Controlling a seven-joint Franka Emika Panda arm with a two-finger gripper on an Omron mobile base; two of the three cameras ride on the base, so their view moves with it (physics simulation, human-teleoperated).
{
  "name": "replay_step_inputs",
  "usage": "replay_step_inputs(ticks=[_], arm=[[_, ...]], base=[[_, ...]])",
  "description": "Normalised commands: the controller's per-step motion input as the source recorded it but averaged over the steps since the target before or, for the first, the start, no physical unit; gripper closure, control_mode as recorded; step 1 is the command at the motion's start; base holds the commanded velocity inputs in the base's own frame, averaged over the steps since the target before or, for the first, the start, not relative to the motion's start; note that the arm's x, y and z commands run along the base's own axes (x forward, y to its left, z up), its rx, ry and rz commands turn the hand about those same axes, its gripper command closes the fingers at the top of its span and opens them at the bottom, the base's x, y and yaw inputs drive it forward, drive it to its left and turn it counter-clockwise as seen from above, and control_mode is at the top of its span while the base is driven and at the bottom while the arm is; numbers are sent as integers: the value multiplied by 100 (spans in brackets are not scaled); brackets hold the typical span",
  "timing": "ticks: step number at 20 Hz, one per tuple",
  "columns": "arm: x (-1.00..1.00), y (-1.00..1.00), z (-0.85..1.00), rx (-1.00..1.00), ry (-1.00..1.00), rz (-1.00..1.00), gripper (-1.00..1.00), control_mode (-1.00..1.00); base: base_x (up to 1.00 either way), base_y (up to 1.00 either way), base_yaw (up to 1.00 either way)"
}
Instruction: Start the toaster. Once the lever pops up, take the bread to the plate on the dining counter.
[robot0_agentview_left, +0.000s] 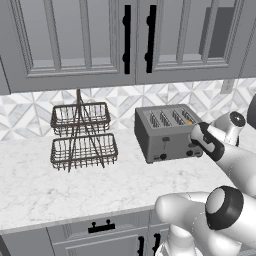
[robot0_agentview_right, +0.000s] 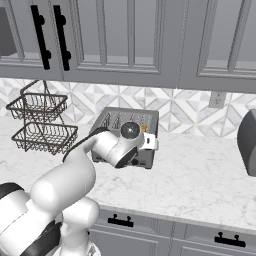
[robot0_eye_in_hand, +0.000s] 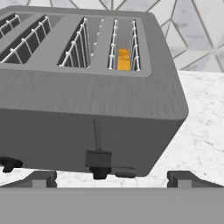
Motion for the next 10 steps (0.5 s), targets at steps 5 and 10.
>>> replay_step_inputs(ticks=[5,10], arm=[[0,0,0,0,0,0,-100,-100],[0,0,0,0,0,0,-100,-100]], base=[[0,0,0],[0,0,0]])
